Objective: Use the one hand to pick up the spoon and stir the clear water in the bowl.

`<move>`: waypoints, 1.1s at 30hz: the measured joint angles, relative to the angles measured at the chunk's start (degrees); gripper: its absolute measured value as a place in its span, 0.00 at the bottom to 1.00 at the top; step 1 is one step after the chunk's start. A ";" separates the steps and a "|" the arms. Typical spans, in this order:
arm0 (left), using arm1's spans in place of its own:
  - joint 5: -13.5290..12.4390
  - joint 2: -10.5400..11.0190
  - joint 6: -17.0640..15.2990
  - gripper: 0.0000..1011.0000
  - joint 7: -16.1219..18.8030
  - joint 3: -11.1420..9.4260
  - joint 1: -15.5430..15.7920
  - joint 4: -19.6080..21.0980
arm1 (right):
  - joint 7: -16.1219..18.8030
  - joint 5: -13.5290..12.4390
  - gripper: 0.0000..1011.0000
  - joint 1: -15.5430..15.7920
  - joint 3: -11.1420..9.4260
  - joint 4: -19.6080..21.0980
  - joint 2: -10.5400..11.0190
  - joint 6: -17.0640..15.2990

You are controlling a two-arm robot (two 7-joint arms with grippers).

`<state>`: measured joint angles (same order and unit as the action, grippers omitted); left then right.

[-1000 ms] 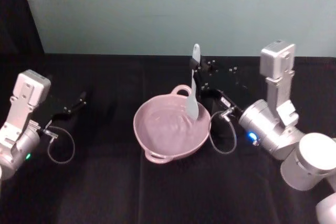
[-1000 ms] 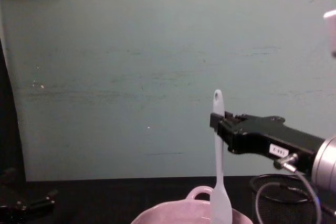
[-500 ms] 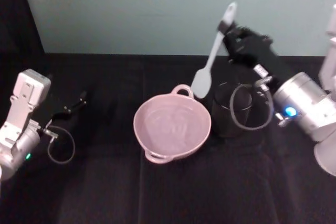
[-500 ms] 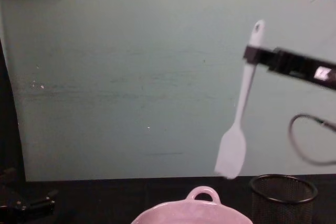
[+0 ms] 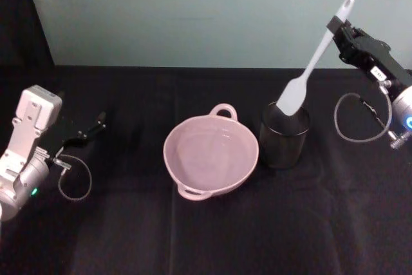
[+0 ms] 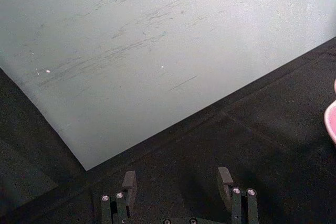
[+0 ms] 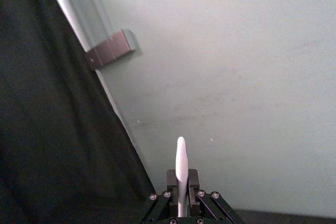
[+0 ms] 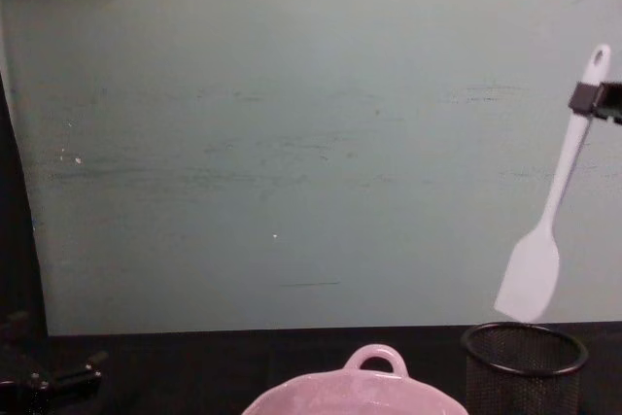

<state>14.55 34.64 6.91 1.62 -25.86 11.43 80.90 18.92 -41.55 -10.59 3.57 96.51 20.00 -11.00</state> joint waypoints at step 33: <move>0.00 0.00 0.00 1.00 0.00 0.00 0.00 0.00 | 6.32 -7.10 0.12 -4.40 6.08 -18.16 2.29 0.89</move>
<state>14.55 34.65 6.91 1.62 -25.86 11.43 80.90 25.24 -48.65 -14.99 9.66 78.35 22.29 -10.11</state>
